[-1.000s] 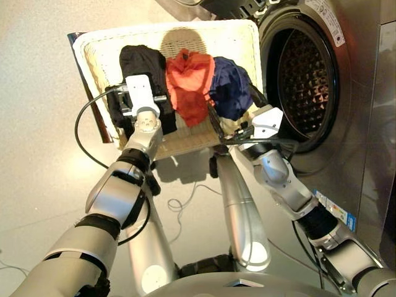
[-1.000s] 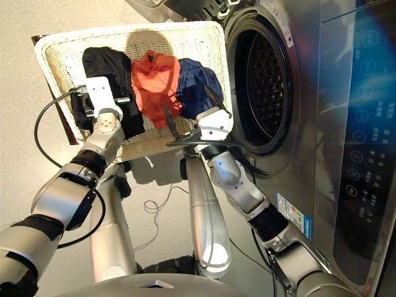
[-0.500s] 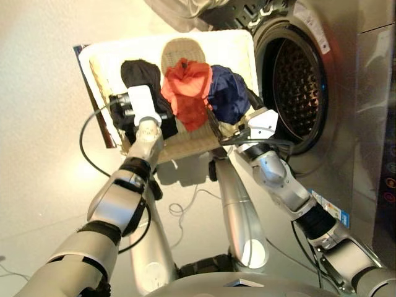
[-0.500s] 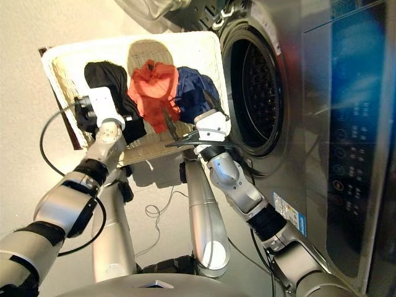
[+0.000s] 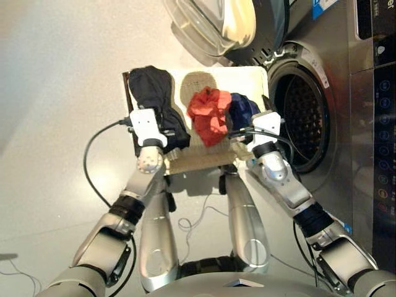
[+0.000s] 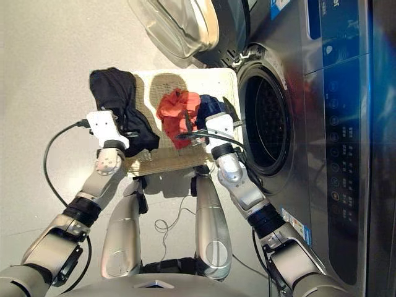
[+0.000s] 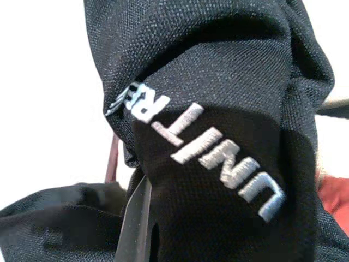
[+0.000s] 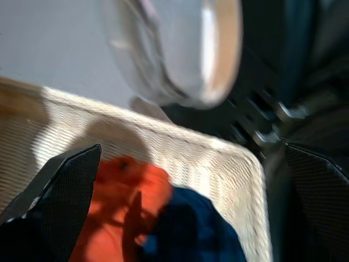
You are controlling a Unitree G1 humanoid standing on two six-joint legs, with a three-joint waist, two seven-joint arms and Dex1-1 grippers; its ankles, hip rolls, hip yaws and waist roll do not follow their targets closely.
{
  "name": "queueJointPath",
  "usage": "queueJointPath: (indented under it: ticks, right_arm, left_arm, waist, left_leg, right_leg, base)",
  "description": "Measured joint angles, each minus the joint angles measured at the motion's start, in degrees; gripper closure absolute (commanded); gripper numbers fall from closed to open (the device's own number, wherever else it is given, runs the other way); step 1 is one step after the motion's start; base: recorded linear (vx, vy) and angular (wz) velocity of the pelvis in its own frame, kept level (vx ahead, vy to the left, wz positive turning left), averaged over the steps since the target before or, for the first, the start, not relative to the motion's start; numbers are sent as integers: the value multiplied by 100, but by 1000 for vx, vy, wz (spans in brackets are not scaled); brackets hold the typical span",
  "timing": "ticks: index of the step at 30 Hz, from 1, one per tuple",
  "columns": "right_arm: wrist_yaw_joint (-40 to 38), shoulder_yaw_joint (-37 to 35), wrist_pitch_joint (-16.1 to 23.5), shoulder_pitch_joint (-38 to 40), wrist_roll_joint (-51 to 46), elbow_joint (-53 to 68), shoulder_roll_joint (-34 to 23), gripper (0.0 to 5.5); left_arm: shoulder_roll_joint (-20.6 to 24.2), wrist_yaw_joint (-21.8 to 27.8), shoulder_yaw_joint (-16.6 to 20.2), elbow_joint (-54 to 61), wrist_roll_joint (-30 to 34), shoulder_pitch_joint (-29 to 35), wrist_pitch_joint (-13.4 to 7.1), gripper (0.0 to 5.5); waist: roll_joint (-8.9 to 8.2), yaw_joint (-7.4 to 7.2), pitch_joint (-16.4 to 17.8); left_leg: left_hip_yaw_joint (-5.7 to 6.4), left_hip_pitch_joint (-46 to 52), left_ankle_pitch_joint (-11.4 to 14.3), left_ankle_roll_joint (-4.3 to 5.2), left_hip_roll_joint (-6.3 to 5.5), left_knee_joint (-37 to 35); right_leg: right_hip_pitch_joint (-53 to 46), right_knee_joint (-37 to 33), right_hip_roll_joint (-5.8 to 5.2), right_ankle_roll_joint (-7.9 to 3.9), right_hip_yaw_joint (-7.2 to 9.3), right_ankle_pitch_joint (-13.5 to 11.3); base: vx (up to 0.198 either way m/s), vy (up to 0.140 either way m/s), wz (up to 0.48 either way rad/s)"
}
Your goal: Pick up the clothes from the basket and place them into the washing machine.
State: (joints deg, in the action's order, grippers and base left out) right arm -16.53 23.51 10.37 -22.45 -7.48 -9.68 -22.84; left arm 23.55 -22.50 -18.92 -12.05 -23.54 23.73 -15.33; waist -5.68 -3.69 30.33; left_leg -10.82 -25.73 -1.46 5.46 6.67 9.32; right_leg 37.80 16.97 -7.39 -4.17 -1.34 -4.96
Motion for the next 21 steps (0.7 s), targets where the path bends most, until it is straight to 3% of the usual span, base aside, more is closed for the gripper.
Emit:
queueJointPath:
  ticks: [6,11,17,21]
  right_arm:
    - [845,149,-270,-41,406,244,-616,0]
    - [1707,297,-401,-360,407,794,-1104,0]
    - [2236,461,-565,-1089,439,886,-1174,0]
    - [2344,688,-669,-1560,661,825,-1097,0]
  left_arm:
    - [49,739,-97,863,8,51,-43,550]
    - [526,1504,-250,1420,-241,167,-13,550]
    - [785,2212,-481,1739,-779,298,103,550]
    - [989,2580,-849,1755,-1079,436,311,550]
  waist:
    - [91,6,18]
    - [105,8,22]
    - [116,70,22]
    - [122,75,22]
  left_leg:
    - [39,-12,-27,23,21,-7]
    - [45,-36,-30,26,24,-3]
    - [73,-61,-31,27,20,-3]
    - [84,-75,-31,27,18,-5]
  right_leg:
    - [-6,-1,10,14,38,-11]
    - [14,0,16,34,42,-25]
    - [24,0,7,39,70,-28]
    - [31,0,3,39,82,-28]
  base:
    - [0,0,0]
    - [0,0,0]
    - [0,0,0]
    - [0,0,0]
